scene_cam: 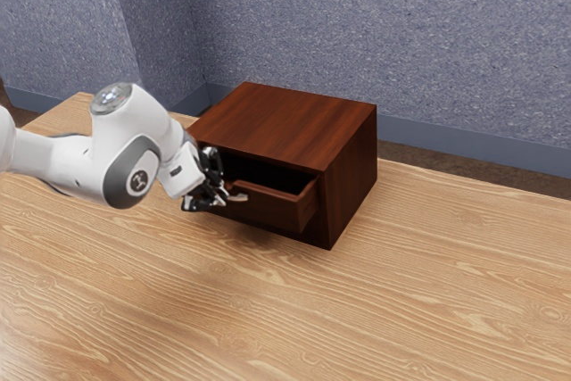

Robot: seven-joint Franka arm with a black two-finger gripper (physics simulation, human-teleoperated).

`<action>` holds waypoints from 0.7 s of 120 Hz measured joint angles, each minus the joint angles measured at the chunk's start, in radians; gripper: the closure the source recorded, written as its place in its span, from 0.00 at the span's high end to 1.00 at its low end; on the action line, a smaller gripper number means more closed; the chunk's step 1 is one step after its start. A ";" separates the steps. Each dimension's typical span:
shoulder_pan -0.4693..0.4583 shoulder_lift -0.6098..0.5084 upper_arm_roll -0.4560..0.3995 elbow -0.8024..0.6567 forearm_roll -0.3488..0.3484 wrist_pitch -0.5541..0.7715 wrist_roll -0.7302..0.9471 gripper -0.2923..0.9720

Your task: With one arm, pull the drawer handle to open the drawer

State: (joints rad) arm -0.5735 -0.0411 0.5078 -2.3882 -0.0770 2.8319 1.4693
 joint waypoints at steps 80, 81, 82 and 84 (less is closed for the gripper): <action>0.002 -0.097 0.005 -0.105 0.004 0.020 0.005 0.24; 0.002 -0.097 0.005 -0.106 0.004 0.020 0.005 0.24; 0.002 -0.098 0.005 -0.107 0.004 0.021 0.005 0.24; 0.002 -0.100 0.005 -0.110 0.004 0.021 0.005 0.24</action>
State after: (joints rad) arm -0.5716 -0.1408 0.5133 -2.4979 -0.0734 2.8533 1.4744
